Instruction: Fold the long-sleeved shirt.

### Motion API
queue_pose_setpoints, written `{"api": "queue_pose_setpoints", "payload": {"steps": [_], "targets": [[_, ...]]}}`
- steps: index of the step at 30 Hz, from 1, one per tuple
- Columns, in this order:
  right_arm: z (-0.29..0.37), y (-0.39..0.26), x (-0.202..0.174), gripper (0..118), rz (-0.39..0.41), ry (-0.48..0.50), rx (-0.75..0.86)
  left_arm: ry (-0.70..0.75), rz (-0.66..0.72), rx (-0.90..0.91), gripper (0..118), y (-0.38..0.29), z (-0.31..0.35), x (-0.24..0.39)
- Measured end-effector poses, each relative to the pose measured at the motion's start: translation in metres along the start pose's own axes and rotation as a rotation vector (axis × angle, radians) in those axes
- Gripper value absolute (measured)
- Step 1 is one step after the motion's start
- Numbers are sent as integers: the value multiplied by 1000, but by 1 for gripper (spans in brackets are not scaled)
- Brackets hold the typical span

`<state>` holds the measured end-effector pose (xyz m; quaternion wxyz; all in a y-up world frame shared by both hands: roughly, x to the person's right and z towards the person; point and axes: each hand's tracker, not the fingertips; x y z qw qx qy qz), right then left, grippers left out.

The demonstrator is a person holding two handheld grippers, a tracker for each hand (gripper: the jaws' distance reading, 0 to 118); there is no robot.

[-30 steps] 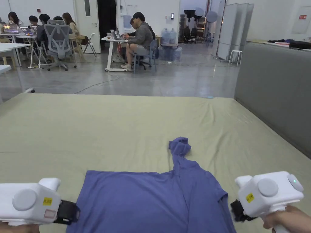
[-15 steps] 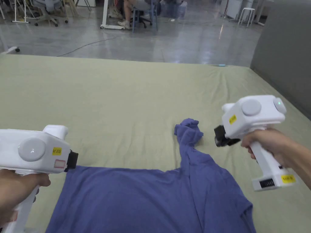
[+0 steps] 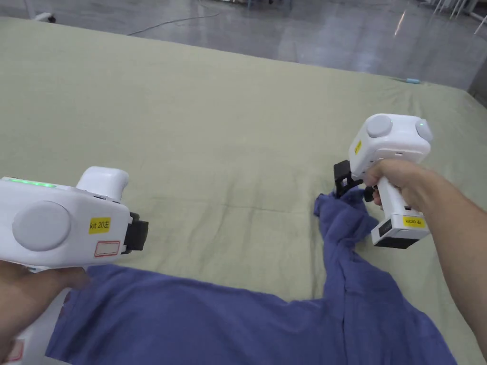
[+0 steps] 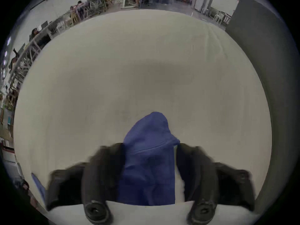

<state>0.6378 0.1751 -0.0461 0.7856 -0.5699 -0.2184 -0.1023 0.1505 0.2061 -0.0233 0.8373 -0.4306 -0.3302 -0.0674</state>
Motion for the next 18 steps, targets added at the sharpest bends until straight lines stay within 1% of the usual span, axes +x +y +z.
{"api": "queue_pose_setpoints", "payload": {"steps": [1,2,3,5,7,9,11,12,14,15,16,17,18], "targets": [[-4,-3,1,0,-12,16,-7,-7,21,-4,0,-3,0,-2],[-4,-10,4,0,-51,85,-18,-29,43,-11,0,-6,2,-5],[1,-15,5,0,-55,40,16,-41,55,-23,0,-9,3,-6],[19,-27,7,0,-59,57,17,-21,33,-34,0,-12,11,-1],[54,-46,10,0,-19,84,74,6,-8,-31,0,-14,23,2],[101,-69,11,0,-2,116,131,13,-15,-33,0,-14,38,8],[150,-101,12,0,30,109,173,18,-22,-27,0,-17,56,15],[181,-123,7,0,34,106,211,28,-40,-15,0,-20,65,20],[230,-169,5,0,69,164,287,54,-57,3,0,-29,86,28],[250,-192,4,0,80,180,294,50,-57,3,0,-34,96,32],[271,-217,-1,0,68,200,315,42,-50,4,0,-41,106,35],[285,-242,-3,0,65,204,320,27,-46,8,0,-49,115,38],[296,-266,-4,0,78,201,318,30,-44,7,0,-58,127,41]]}}
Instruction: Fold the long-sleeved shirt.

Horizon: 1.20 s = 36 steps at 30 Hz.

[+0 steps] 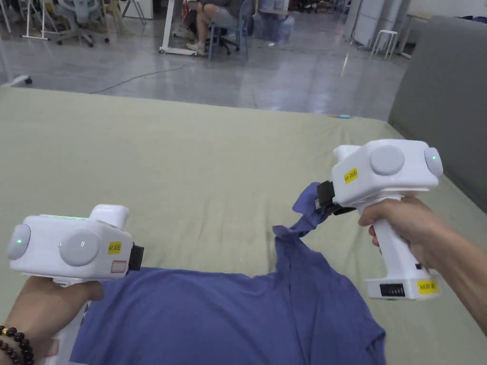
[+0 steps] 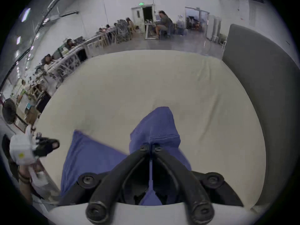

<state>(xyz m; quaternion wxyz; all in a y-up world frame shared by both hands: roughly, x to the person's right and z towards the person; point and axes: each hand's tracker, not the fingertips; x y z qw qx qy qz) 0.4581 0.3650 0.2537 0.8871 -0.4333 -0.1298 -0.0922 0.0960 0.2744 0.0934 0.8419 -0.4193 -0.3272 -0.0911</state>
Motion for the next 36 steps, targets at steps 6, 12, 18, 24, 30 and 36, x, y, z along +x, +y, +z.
{"api": "queue_pose_setpoints", "payload": {"steps": [6,12,18,24,30,36], "targets": [[44,-121,-19,0,34,-4,-34,-40,7,-6,0,-55,65,15],[40,-224,-28,0,40,31,-220,-38,12,21,0,-86,110,15],[13,-264,-37,0,88,-21,-320,-34,16,21,0,-94,124,11],[28,-257,-41,67,107,-1,-348,-32,18,16,0,-94,125,8],[63,-220,-31,105,99,-128,-129,-29,23,0,0,-85,106,5],[55,-198,-6,0,-4,-50,-107,43,38,-55,0,-55,49,-15]]}}
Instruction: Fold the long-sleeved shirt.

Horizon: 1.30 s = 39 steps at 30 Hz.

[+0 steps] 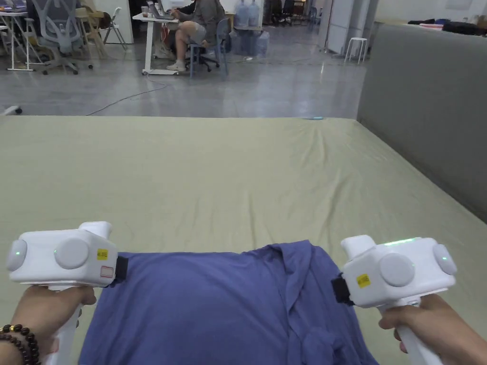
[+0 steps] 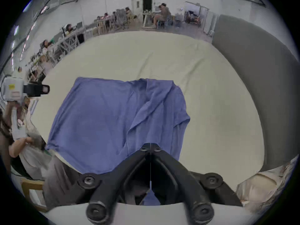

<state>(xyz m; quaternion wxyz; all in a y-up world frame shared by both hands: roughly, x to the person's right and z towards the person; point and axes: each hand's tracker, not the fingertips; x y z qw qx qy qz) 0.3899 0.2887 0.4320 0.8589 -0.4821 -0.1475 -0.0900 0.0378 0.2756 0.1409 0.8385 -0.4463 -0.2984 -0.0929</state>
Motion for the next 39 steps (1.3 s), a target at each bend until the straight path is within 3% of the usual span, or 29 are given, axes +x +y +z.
{"api": "queue_pose_setpoints", "payload": {"steps": [2,3,4,6,7,13,17,19,20,21,23,27,33,35,36,39], "targets": [[-10,7,7,0,-4,10,-2,31,10,-9,0,20,-20,-10],[-17,12,11,0,-9,12,-14,52,20,-19,15,30,-31,-15],[-24,17,14,0,-13,8,-31,57,23,-23,40,42,-45,-17],[-42,24,18,0,-18,-8,-43,71,24,-57,110,62,-77,-25],[-49,27,20,0,-17,-12,-51,86,22,-78,118,68,-92,-27],[-83,38,29,0,-39,35,-95,159,38,-129,117,94,-175,-34],[-106,55,38,0,-53,10,-111,179,88,-201,110,97,-211,-37],[-115,68,42,0,-52,-1,-114,207,66,-228,88,95,-216,-34],[-120,79,47,0,-52,-8,-112,214,40,-200,86,92,-209,-28],[-126,91,51,0,-45,-24,-106,196,10,-188,66,94,-202,-22],[-140,117,58,9,-47,-40,-100,151,-59,-172,6,94,-190,-11],[-179,167,77,86,-106,-95,-116,70,-8,-106,2,96,-161,-6],[-230,199,94,84,-219,-44,-212,91,-62,-93,2,98,-142,-8],[-242,200,92,75,-206,-54,-226,92,-63,-99,2,97,-139,-9],[-248,201,91,63,-198,-53,-243,88,-59,-96,2,95,-136,-10],[-263,197,86,59,-222,-43,-297,85,-56,-91,2,95,-132,-10]]}}
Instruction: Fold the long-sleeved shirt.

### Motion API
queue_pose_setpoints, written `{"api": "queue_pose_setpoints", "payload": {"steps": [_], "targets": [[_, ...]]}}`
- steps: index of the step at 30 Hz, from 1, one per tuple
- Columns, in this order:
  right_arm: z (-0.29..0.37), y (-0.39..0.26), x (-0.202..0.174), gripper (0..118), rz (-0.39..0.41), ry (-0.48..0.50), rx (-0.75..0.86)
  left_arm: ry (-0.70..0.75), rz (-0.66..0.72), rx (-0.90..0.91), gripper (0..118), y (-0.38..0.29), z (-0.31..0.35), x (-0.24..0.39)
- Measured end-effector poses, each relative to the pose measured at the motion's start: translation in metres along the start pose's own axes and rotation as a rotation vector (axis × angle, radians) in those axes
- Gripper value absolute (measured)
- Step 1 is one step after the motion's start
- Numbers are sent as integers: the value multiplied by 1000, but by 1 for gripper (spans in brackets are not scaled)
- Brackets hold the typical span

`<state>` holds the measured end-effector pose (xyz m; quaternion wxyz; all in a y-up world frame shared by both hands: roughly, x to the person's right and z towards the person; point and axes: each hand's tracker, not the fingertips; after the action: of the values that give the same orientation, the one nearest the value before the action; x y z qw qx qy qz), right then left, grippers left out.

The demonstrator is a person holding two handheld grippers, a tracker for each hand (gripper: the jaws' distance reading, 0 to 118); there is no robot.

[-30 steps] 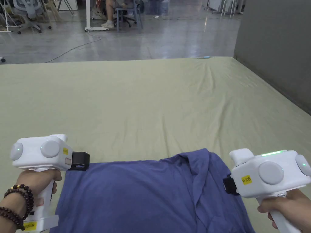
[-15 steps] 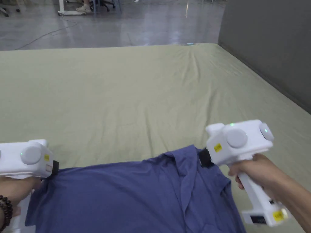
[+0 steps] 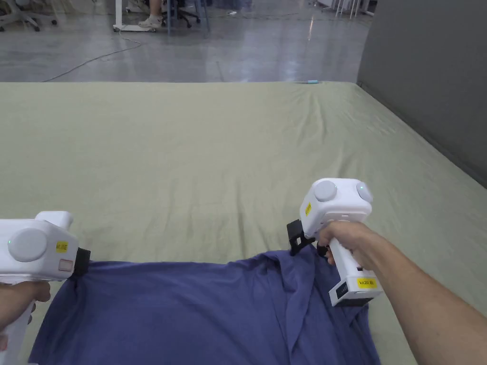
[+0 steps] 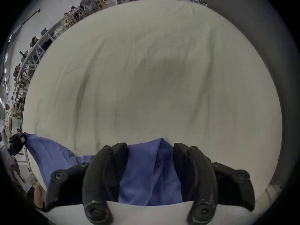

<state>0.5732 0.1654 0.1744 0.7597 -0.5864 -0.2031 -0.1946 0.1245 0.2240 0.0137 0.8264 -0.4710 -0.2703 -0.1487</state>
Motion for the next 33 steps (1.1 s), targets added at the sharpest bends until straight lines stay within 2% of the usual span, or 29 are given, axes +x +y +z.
{"api": "queue_pose_setpoints", "payload": {"steps": [1,2,3,4,5,6,7,8,10,14,18,23,29,33], "targets": [[-1,-1,-1,56,-6,-5,4,-1,2,2,2,-1,0,-1],[1,-3,-3,45,-8,-16,13,-1,1,3,2,-1,0,-1],[6,-6,-6,17,-10,-11,14,-3,-3,4,2,-1,1,-1],[9,-8,-7,10,-30,51,10,-2,-5,6,2,-1,2,0],[10,-9,-8,10,-47,81,2,-1,-6,8,2,-2,2,1],[13,-11,-12,10,-32,47,4,-1,-6,10,2,-2,4,1],[15,-12,-16,10,19,4,17,0,-4,19,2,-3,6,2],[19,-14,-17,10,48,3,24,-5,-1,24,3,-4,9,3],[34,-21,-14,10,26,-5,51,-23,4,20,2,-6,17,2],[93,-50,-8,10,28,83,165,-29,-21,58,3,-16,55,0],[165,-110,-3,10,88,118,282,-63,-23,100,2,-44,110,-8],[226,-219,-8,10,161,124,348,-70,-55,103,2,-106,166,-17],[221,-336,-9,10,251,91,290,-115,-55,5,2,-193,184,-27],[189,-377,-6,10,290,53,186,-174,-76,-104,2,-241,177,-29]]}}
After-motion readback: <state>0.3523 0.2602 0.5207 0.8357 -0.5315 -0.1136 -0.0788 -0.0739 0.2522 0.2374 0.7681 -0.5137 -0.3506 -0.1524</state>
